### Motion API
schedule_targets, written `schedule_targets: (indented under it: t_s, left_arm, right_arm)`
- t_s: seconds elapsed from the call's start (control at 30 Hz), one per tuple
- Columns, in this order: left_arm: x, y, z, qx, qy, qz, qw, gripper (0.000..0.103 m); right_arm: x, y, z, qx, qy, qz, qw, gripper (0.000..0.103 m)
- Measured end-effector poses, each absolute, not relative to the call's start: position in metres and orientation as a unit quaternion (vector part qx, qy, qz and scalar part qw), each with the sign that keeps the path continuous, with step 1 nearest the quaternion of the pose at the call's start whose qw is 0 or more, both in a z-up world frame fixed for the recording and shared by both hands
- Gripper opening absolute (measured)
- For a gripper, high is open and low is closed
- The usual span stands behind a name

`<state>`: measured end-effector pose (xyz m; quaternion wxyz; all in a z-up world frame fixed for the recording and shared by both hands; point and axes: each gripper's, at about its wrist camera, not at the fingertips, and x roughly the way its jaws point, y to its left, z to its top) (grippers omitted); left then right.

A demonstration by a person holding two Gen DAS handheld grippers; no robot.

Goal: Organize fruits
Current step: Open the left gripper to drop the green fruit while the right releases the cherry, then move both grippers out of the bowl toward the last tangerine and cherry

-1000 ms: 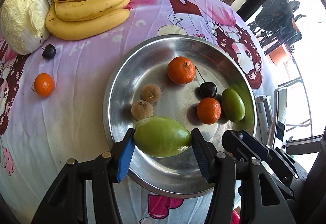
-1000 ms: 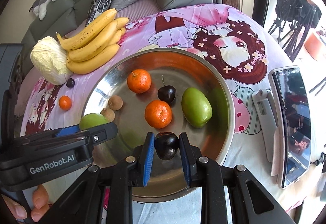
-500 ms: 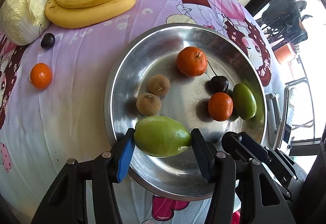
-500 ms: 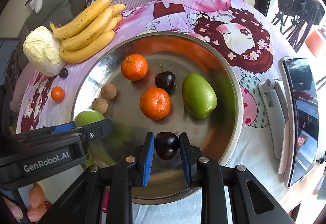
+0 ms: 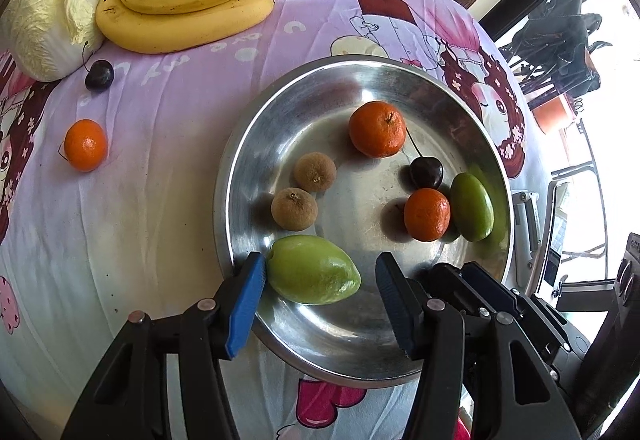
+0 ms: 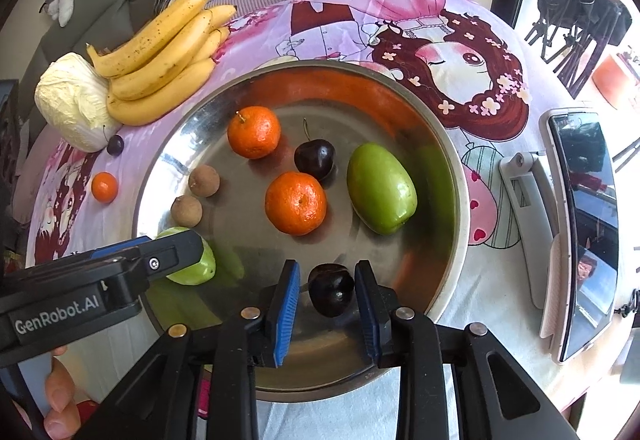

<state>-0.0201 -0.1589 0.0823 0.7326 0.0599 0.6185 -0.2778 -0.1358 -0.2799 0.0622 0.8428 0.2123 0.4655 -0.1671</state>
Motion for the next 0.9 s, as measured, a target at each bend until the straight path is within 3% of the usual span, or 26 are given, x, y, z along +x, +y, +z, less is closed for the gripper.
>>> schedule_targets:
  t_s: [0.27, 0.37, 0.53, 0.6, 0.9]
  left_arm:
    - [-0.017, -0.147, 0.093, 0.054, 0.608, -0.276, 0.743, 0.059]
    - [-0.015, -0.140, 0.098, 0.057, 0.602, -0.272, 0.749, 0.066]
    - [-0.008, -0.130, 0.102, 0.065, 0.597, -0.254, 0.758, 0.066]
    - [-0.005, -0.126, 0.103, 0.072, 0.592, -0.246, 0.764, 0.068]
    - [0.008, -0.101, 0.108, 0.070, 0.581, -0.228, 0.778, 0.070]
  right_arm:
    - [-0.135, -0.274, 0.072, 0.206, 0.459, -0.172, 0.847, 0.035]
    - [-0.135, -0.273, 0.073, 0.209, 0.458, -0.171, 0.847, 0.047]
    - [-0.131, -0.272, 0.073, 0.211, 0.458, -0.172, 0.846, 0.055]
    - [-0.130, -0.272, 0.073, 0.215, 0.459, -0.172, 0.845, 0.067]
    - [-0.120, -0.264, 0.075, 0.216, 0.466, -0.164, 0.843, 0.076]
